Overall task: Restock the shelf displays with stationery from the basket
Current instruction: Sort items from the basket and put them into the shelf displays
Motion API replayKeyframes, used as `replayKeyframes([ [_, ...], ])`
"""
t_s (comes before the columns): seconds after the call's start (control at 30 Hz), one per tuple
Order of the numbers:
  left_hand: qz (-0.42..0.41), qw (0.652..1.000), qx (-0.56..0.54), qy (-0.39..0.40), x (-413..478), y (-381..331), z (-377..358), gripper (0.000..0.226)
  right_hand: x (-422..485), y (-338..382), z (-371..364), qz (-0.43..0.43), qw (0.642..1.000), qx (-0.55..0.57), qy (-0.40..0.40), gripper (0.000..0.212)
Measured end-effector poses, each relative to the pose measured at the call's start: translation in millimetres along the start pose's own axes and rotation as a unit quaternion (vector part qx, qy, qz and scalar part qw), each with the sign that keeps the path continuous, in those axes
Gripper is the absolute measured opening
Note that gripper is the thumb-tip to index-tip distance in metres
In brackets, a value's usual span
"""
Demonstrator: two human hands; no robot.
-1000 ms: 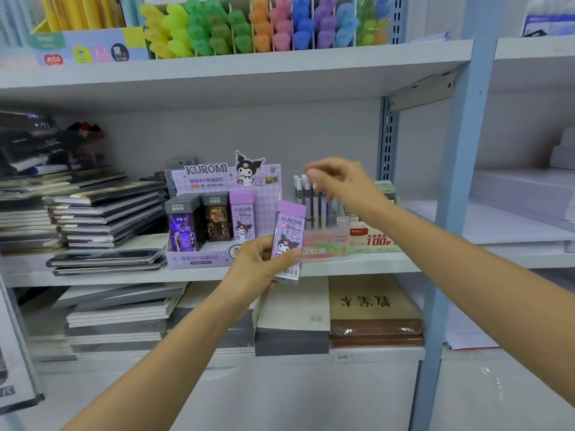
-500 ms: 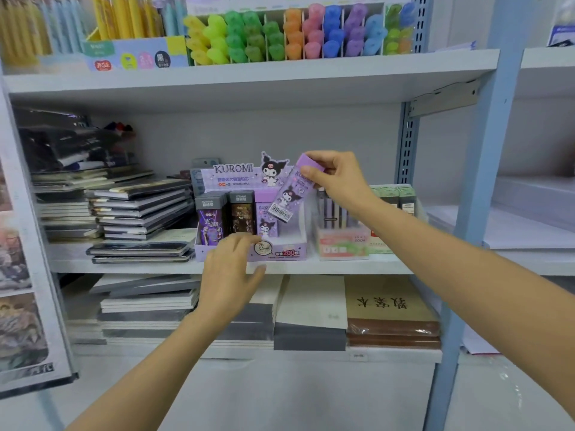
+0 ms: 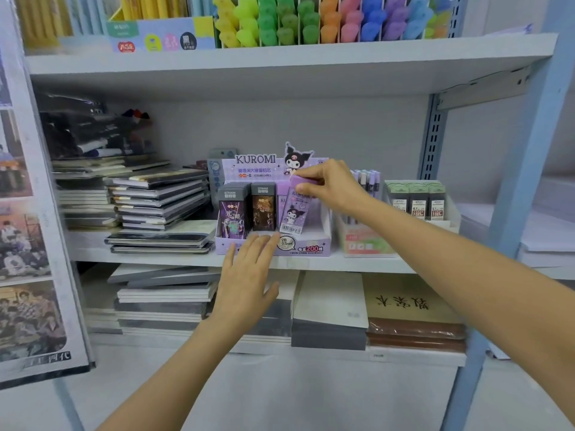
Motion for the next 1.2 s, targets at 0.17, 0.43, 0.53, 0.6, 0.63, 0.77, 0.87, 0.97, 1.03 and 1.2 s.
replayKeyframes([
  [0.17, 0.002, 1.0, -0.016, -0.015, 2.0, -3.0, 2.7, 0.078, 2.6, 16.4, -13.9, 0.04, 0.998, -0.044, 0.005, 0.034],
  [0.43, -0.001, 0.999, -0.027, -0.019, 3.4, -4.7, 2.9, 0.078, 3.5, 0.8, -18.5, 0.018, 0.998, -0.065, 0.006, 0.021],
  [0.53, 0.0, 1.0, -0.018, -0.015, 3.4, -4.2, 1.9, 0.078, 2.3, 3.5, -25.6, 0.043, 0.994, -0.103, -0.012, 0.028],
  [0.6, -0.002, 1.0, -0.02, -0.014, 2.8, -4.4, 1.7, 0.078, 0.7, 4.5, -31.1, 0.051, 0.985, -0.163, -0.019, 0.034],
  [0.63, -0.004, 1.0, -0.021, -0.013, 2.6, -4.6, 2.0, 0.078, -0.6, 4.3, -32.9, 0.051, 0.981, -0.189, -0.021, 0.036],
  [0.77, -0.007, 0.998, -0.066, -0.004, 0.7, -4.6, 3.9, 0.078, -14.9, 7.7, -33.5, 0.048, 0.971, -0.231, -0.032, 0.043],
  [0.87, -0.005, 0.994, -0.1, -0.045, -12.9, -13.4, 4.4, 0.072, -53.2, 22.4, -32.3, 0.118, 0.976, -0.155, -0.094, 0.037],
  [0.97, -0.036, 0.99, -0.098, -0.092, -38.5, -28.7, -12.9, 0.058, -115.6, 18.7, -48.5, 0.171, 0.979, -0.027, -0.104, 0.017],
  [1.03, -0.078, 0.992, -0.075, -0.059, -59.5, -38.2, -45.5, 0.048, -157.1, -5.3, -77.0, 0.141, 0.989, 0.022, -0.051, 0.014],
  [1.2, -0.046, 0.977, -0.113, 0.175, -128.1, -37.4, -165.1, 0.033, -256.0, -108.0, -173.0, -0.058, 0.982, 0.062, 0.166, 0.017],
])
Point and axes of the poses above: each hand's wrist, its own x-axis towards the middle knuckle, its own z-axis out of the back of the hand, y = z × x, the point moved 7 cm from there along x, towards the middle knuckle, and after that the axes turned 3 degrees about y, right-handed, at the moved point
